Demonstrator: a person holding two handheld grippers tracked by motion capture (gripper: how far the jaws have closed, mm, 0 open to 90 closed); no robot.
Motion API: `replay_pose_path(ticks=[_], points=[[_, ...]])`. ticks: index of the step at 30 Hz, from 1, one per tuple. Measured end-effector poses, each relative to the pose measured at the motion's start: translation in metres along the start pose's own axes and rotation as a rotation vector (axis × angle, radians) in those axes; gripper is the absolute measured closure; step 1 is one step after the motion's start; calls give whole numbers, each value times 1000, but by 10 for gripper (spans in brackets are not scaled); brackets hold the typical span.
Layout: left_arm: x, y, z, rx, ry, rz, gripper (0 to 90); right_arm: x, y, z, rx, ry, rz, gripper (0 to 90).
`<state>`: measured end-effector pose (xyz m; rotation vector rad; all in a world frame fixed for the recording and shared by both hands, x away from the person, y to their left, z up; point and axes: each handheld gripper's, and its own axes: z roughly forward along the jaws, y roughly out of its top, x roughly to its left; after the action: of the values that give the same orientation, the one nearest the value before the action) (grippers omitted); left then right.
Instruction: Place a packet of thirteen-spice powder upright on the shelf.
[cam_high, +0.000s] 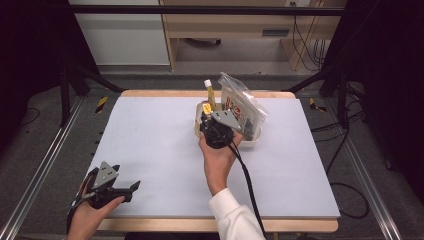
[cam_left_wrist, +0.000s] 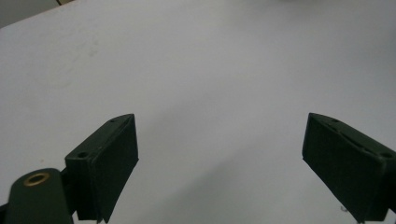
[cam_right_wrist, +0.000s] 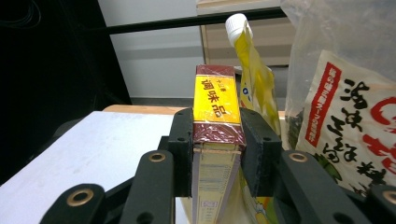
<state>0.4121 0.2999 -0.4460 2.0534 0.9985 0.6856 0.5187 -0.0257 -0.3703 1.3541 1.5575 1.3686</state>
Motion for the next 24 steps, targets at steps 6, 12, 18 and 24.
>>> replay_pose_path(ticks=[6, 12, 18, 24], points=[[-1, 0, 0, 1, -4, 3, 104, 1, -3, 9, 0, -23, 20, 682], [-2, 0, 1, 5, -10, 6, 104, 3, -6, 16, 2, -39, 20, 681], [-3, 0, 1, 5, -13, 8, 104, 4, -9, 22, 14, -52, 26, 679], [-3, 0, 2, 7, -16, 9, 103, 4, -12, 30, 28, -52, 20, 677]])
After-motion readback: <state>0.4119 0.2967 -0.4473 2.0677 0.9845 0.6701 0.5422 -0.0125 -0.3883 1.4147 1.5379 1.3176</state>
